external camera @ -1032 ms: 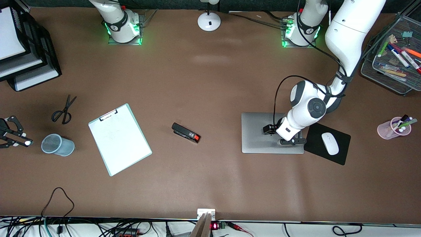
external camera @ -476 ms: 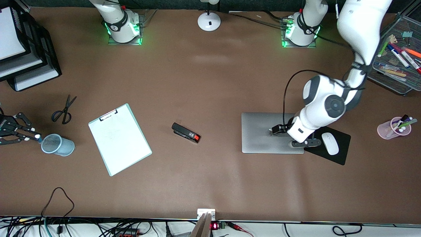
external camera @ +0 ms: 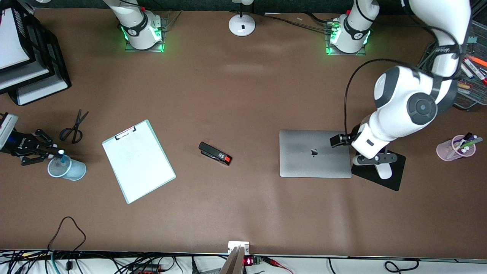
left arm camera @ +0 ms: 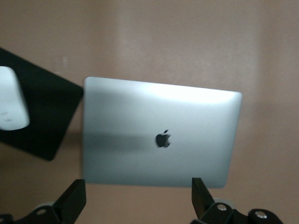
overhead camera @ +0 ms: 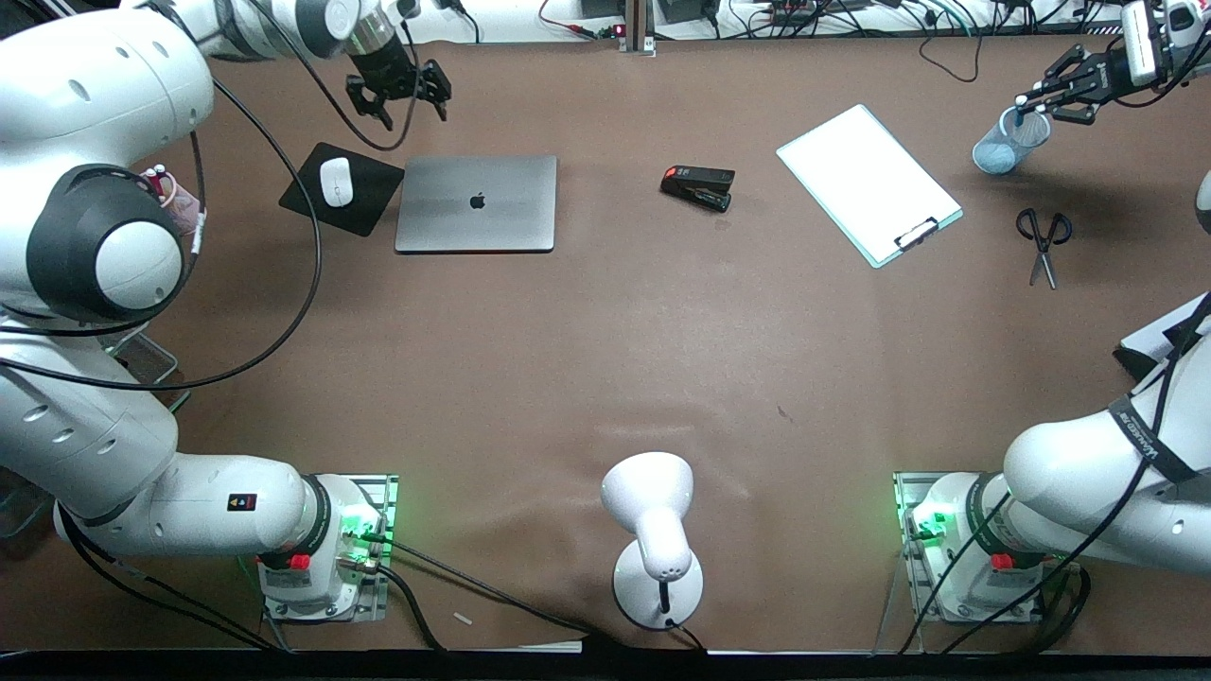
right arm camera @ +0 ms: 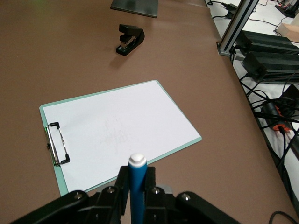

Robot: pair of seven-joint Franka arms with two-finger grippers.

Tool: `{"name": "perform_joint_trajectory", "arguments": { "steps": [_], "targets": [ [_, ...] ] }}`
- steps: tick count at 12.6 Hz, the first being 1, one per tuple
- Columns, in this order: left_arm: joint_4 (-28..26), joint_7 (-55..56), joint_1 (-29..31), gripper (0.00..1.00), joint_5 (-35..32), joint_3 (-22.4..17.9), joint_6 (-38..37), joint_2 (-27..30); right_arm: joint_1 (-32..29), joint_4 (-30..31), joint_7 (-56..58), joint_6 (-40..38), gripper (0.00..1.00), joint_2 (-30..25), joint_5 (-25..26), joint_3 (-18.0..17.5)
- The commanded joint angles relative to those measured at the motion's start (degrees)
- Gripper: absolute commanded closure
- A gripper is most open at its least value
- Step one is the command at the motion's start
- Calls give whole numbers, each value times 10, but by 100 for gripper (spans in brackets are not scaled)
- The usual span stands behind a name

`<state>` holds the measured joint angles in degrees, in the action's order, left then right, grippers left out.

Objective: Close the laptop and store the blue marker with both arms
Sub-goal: 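Hold the marker above the blue cup while the left gripper withdraws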

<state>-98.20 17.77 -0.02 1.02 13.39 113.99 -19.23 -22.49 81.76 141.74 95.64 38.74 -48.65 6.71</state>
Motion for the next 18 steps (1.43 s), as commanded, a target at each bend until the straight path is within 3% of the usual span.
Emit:
{"name": "perform_joint_trajectory", "arguments": {
  "steps": [1,9,13,18],
  "targets": [
    [47,2,-2,0,-61,3,-88,17,-10,-6,30,-12,100,-2,2,-6],
    [192,-8,-1,0,-72,-1,-268,30,-23,-32,64,-3,100,28,-5,-6],
    [195,-19,18,0,-73,-2,-286,74,-33,-38,64,2,100,36,-6,-6],
    [198,-107,43,0,-71,-1,-302,115,-34,-41,64,10,100,50,-7,-6]
  ]
}}
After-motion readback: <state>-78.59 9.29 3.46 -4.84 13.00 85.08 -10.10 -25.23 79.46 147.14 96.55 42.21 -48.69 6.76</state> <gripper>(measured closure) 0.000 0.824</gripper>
